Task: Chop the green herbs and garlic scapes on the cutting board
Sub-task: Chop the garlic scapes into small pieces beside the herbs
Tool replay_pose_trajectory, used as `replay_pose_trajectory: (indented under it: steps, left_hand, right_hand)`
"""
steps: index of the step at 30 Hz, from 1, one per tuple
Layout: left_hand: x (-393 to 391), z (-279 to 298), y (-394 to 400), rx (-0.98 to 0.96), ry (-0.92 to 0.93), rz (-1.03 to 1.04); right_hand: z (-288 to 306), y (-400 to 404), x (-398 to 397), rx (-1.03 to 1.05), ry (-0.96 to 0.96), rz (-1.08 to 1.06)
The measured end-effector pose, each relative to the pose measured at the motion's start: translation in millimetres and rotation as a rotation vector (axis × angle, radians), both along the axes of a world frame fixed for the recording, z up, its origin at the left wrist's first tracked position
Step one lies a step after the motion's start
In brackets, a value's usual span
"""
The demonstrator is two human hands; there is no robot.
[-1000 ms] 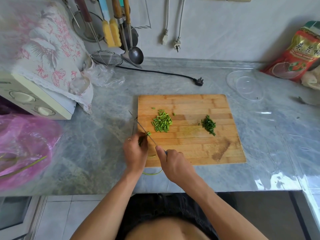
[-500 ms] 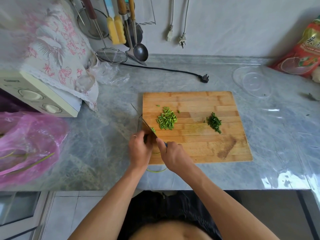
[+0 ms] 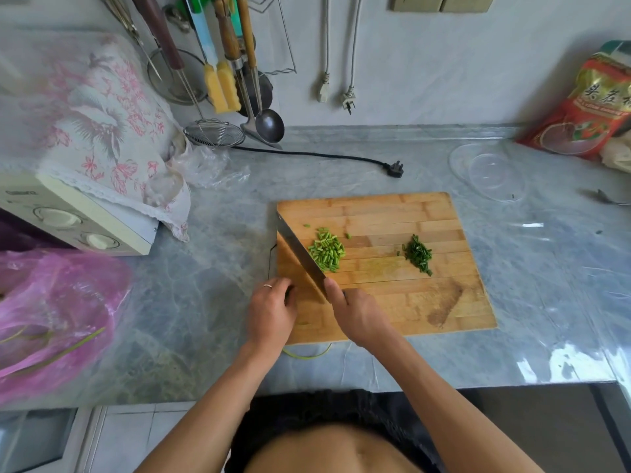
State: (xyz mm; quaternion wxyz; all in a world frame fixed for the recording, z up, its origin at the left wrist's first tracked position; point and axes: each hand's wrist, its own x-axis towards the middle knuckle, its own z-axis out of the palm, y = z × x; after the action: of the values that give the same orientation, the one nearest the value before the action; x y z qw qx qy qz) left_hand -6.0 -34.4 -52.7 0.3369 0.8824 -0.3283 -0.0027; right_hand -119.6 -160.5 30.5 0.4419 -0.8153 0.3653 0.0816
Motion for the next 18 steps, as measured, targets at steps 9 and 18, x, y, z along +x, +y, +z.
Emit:
replay_pose_trajectory:
  steps: [9,18]
  left_hand:
    - [-1.0,14.9,0.9,-0.169,0.205,0.047]
    - [-2.3,15.8,14.4,-0.123,0.332,0.217]
  right_hand:
    - [8.2,-15.1,-19.1,0.104,-0.058,-0.126]
    - [5.7,-11.6,-17.6,0.109,-0.096,-0.108]
